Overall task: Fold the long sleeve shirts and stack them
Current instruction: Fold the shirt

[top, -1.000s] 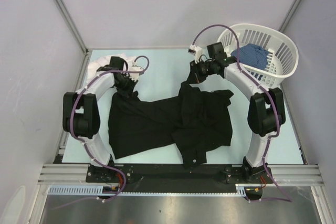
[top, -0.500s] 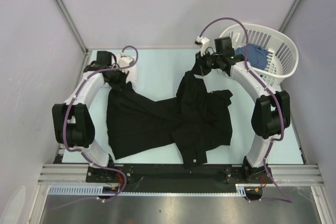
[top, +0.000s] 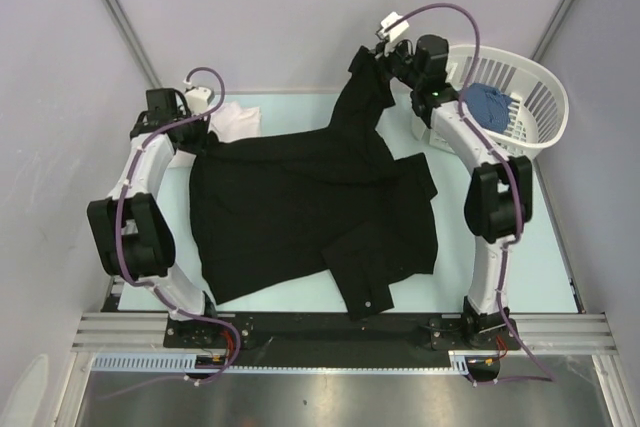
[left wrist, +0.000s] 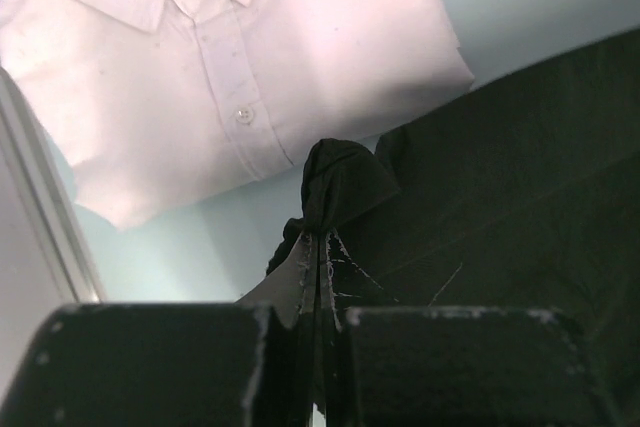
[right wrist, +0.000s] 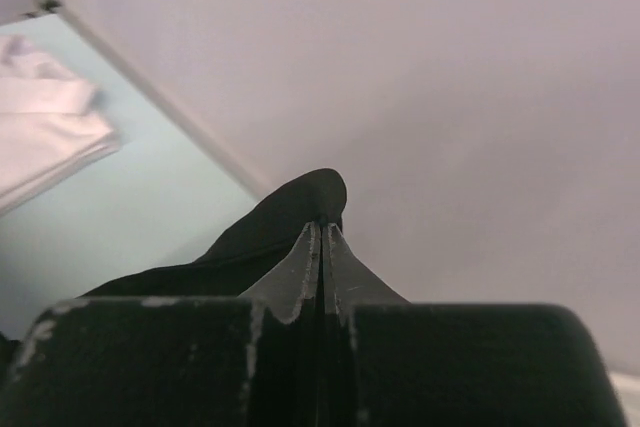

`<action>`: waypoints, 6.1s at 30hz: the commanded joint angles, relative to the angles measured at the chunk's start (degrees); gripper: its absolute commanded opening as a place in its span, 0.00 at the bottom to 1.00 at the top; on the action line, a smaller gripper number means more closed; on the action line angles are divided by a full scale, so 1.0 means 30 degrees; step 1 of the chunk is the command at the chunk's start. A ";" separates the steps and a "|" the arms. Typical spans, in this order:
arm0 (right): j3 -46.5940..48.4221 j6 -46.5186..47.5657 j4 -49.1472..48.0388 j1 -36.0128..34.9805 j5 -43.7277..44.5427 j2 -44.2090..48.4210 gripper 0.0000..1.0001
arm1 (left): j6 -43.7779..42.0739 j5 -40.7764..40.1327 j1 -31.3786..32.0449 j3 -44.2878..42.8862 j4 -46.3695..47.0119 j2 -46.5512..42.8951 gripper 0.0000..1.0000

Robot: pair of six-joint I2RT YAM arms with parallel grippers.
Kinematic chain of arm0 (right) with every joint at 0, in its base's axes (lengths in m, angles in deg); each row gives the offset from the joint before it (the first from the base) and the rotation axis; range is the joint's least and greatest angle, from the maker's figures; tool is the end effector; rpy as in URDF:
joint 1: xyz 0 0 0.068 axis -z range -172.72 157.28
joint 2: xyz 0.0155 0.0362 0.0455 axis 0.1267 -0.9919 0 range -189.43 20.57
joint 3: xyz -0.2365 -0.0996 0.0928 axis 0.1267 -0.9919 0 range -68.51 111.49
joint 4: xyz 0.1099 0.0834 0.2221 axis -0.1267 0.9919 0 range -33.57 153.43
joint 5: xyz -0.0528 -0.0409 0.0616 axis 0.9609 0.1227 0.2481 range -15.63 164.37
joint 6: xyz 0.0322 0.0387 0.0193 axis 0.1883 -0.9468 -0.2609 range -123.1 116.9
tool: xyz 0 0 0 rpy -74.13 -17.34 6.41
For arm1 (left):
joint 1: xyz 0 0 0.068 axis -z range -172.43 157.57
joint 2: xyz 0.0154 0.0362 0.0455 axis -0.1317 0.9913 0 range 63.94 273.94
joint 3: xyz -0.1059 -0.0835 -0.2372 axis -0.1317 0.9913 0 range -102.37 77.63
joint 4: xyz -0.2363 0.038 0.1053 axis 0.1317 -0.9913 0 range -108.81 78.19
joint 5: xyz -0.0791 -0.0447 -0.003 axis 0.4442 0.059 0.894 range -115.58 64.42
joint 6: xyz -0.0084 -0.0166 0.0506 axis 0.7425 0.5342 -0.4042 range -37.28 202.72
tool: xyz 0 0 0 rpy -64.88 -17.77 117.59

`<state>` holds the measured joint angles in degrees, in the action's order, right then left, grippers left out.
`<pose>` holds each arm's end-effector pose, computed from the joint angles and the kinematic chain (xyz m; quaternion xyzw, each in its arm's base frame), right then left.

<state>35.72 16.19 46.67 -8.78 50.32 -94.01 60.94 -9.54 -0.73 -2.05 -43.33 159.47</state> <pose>0.4650 0.1490 0.3675 -0.3506 0.6179 0.1287 0.6919 0.3683 0.0437 0.2875 0.1586 0.9102 -0.0322 0.3813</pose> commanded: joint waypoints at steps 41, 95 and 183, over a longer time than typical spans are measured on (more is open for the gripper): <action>-0.8400 1.2116 1.9719 0.0430 -0.1741 0.1695 0.55 | -0.8589 0.0638 0.3732 0.5434 -0.7832 -0.0876 0.63; 0.0264 0.0780 0.9937 0.0430 0.0718 -0.3191 0.26 | -0.2995 0.5466 0.0421 -0.1944 -0.2823 0.0824 0.73; 1.5298 0.2416 -1.1719 -0.0420 0.1106 -1.9549 0.55 | -0.0796 0.0223 0.0421 -0.2532 0.4064 -0.0523 0.99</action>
<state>78.43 23.01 14.50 -9.91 58.73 -153.16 59.67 -7.93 0.43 -7.25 -31.64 158.51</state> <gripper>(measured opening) 0.544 0.994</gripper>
